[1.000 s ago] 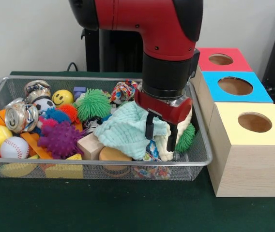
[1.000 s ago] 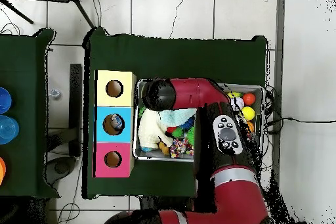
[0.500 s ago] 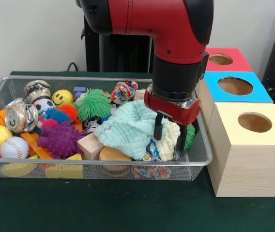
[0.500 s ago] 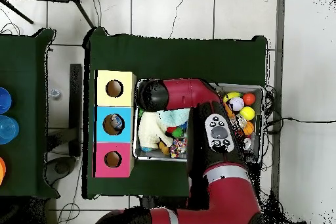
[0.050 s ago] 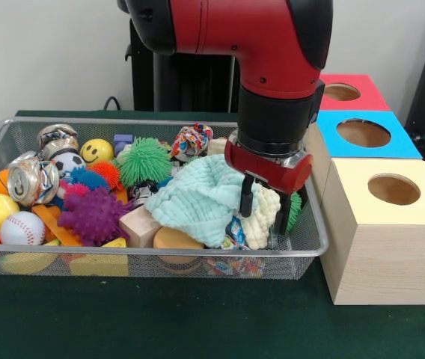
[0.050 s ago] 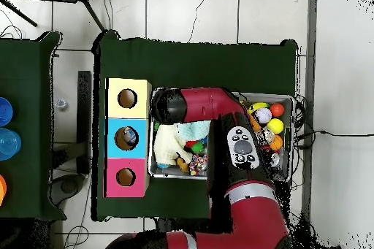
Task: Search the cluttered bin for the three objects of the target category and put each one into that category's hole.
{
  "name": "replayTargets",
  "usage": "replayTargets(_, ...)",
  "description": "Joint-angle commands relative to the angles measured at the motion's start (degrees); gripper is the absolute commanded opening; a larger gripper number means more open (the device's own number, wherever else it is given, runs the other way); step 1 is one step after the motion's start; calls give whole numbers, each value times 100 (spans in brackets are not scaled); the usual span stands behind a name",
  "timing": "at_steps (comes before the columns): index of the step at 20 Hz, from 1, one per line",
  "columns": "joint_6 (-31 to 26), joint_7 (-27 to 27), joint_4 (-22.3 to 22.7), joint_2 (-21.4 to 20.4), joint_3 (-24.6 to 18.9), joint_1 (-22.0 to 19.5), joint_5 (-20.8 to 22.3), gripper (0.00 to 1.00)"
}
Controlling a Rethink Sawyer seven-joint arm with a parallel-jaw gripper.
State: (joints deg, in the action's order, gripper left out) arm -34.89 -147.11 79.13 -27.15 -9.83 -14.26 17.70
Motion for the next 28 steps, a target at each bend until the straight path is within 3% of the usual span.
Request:
replayTargets(1,221,555,-5,201,-315,71,303,100)
replayTargets(7,-1,625,-97,207,-303,63,255,100)
replayTargets(28,277,726,-190,380,-306,16,384,100)
